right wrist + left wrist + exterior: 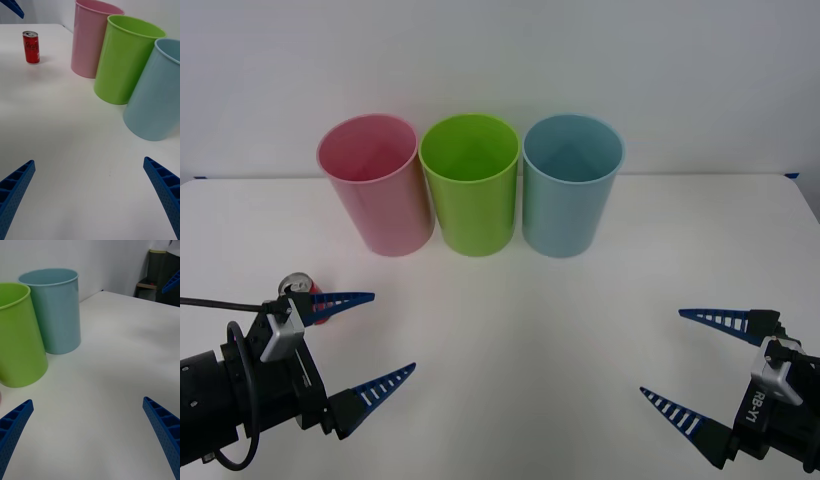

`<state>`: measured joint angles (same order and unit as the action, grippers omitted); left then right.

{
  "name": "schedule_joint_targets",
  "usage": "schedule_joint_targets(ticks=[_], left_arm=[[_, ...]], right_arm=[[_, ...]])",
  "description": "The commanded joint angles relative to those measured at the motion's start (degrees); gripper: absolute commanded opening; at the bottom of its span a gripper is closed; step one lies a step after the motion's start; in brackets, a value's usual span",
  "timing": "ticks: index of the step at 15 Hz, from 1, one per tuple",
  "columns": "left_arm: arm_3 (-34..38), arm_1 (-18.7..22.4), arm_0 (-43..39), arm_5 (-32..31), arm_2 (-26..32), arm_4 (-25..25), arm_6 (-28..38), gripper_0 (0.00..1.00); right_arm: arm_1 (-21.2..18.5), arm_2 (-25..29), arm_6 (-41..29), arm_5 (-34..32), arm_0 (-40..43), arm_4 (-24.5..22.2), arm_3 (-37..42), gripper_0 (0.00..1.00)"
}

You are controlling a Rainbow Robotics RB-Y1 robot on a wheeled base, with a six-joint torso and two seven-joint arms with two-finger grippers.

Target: Put cans in the blue bin and PET bottles in the pink bin and trash in the green bin.

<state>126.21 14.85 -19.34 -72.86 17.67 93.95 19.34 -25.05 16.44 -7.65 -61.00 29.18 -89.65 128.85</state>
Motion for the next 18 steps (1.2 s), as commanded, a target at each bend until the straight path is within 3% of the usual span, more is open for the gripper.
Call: schedule_joint_targets(ticks=[1, 16, 18], left_arm=[[0.0, 0.0, 0.0, 0.0, 0.0, 0.0, 0.0, 1.0], [0.0, 0.0, 0.0, 0.0, 0.0, 0.0, 0.0, 1.0], [2.29, 0.62, -1.41, 0.88, -0.44, 2.11, 0.26, 0.95]], right_arm=[[0.0, 0.0, 0.0, 0.0, 0.0, 0.0, 0.0, 1.0], [0.0, 0.0, 0.0, 0.0, 0.0, 0.0, 0.0, 1.0], [0.0, 0.0, 0.0, 0.0, 0.0, 0.0, 0.0, 1.0]])
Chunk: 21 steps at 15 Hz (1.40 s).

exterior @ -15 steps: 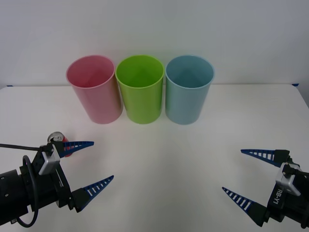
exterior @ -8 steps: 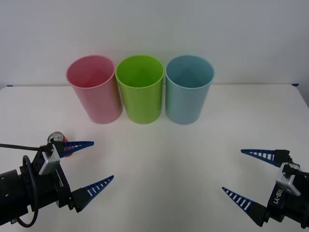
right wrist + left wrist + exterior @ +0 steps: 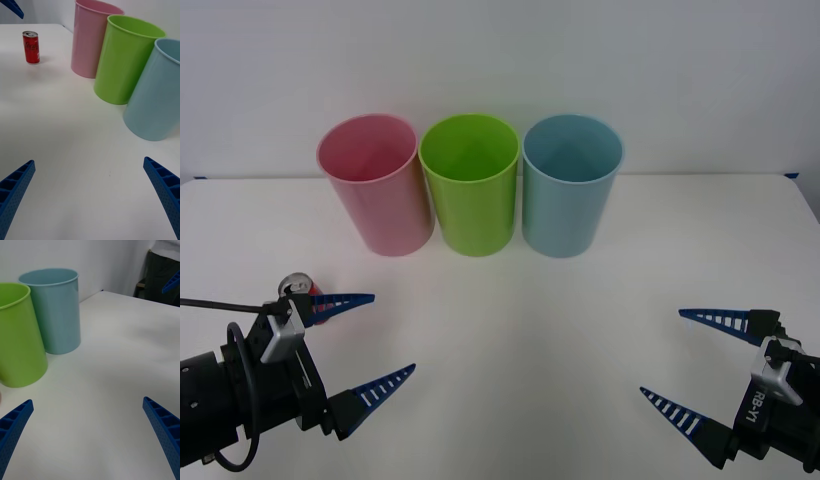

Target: Put cans in the blue bin and PET bottles in the pink bin and trash in the green bin.

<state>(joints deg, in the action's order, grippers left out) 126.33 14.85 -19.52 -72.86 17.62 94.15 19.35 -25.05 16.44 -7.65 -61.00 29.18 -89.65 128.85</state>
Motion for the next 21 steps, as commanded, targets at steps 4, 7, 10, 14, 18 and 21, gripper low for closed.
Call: schedule_joint_targets(ticks=[4, 7, 10, 14, 18, 21], left_arm=[[3.84, 3.16, -5.18, 4.65, -2.68, -0.72, -0.89, 0.9], [3.84, 3.08, -7.55, 5.27, -2.07, -3.97, -0.37, 0.91], [3.22, 2.99, -9.93, 6.94, -1.54, -6.61, 0.6, 0.91], [-0.91, 3.08, -12.03, 10.54, 0.22, -11.53, -3.18, 0.96], [-6.71, 4.04, -11.24, 13.18, 2.24, -16.72, -9.16, 0.96], [-10.05, 8.35, -12.74, 16.87, 2.5, -23.4, -12.76, 0.97]], right_arm=[[0.0, 0.0, 0.0, 0.0, 0.0, 0.0, 0.0, 1.0], [0.0, 0.0, 0.0, 0.0, 0.0, 0.0, 0.0, 1.0], [0.0, 0.0, 0.0, 0.0, 0.0, 0.0, 0.0, 1.0], [0.0, 0.0, 0.0, 0.0, 0.0, 0.0, 0.0, 1.0], [0.0, 0.0, 0.0, 0.0, 0.0, 0.0, 0.0, 1.0], [0.0, 0.0, 0.0, 0.0, 0.0, 0.0, 0.0, 1.0]])
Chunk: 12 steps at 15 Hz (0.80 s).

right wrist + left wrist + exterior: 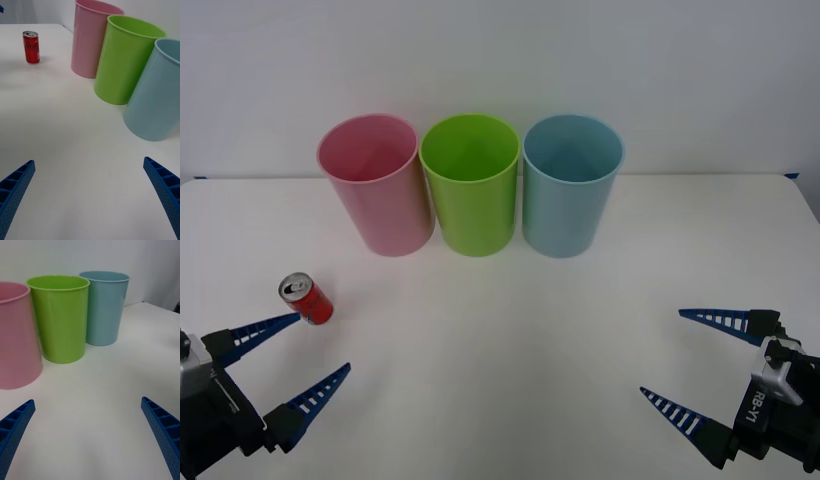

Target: Put cans in the blue bin and PET bottles in the pink bin and trash in the green bin.

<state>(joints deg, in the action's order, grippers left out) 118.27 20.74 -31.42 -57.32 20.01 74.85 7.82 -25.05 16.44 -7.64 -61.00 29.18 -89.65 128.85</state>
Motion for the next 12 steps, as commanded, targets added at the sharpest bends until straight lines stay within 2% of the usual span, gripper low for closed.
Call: schedule_joint_targets(ticks=[1, 5, 7, 12], left_arm=[[-3.4, 4.04, -1.54, 1.24, 0.91, -7.61, -3.96, 0.97], [-8.41, 6.24, -1.01, 0.81, 4.07, -12.97, -12.31, 0.97], [-12.54, 7.03, -0.31, 0.63, 5.13, -13.94, -15.47, 0.97], [-21.94, 8.17, 4.79, 0.45, 5.83, -13.68, -18.55, 0.97]], right_arm=[[0.0, 0.0, 0.0, 0.0, 0.0, 0.0, 0.0, 1.0], [0.0, 0.0, 0.0, 0.0, 0.0, 0.0, 0.0, 1.0], [0.0, 0.0, 0.0, 0.0, 0.0, 0.0, 0.0, 1.0], [0.0, 0.0, 0.0, 0.0, 0.0, 0.0, 0.0, 1.0]])
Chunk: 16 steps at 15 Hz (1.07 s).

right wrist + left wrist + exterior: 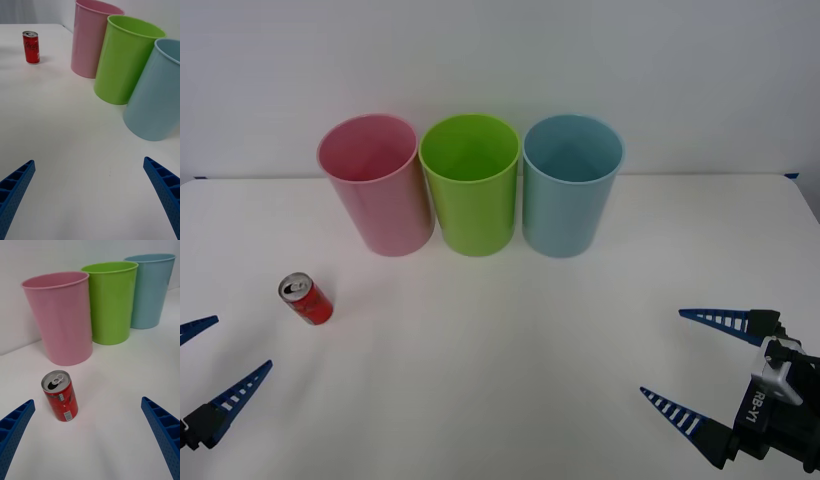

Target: Put cans in the blue bin and PET bottles in the pink bin and trash in the green bin.

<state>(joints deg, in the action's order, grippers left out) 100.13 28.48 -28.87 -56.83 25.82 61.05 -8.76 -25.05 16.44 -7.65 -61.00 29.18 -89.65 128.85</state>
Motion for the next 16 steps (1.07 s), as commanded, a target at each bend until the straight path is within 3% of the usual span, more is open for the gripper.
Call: schedule_joint_targets(ticks=[1, 9, 16], left_arm=[[-6.61, 0.97, 3.82, 0.05, 0.02, 0.21, -2.84, 0.97], [-22.26, 3.08, 12.96, 0.84, -3.85, -0.14, -12.42, 0.96], [-30.52, 3.16, 19.82, 2.42, -9.91, -0.76, -13.91, 0.97]], right_arm=[[0.0, 0.0, 0.0, 0.0, 0.0, 0.0, 0.0, 1.0], [0.0, 0.0, 0.0, 0.0, 0.0, 0.0, 0.0, 1.0], [0.0, 0.0, 0.0, 0.0, 0.0, 0.0, 0.0, 1.0]])
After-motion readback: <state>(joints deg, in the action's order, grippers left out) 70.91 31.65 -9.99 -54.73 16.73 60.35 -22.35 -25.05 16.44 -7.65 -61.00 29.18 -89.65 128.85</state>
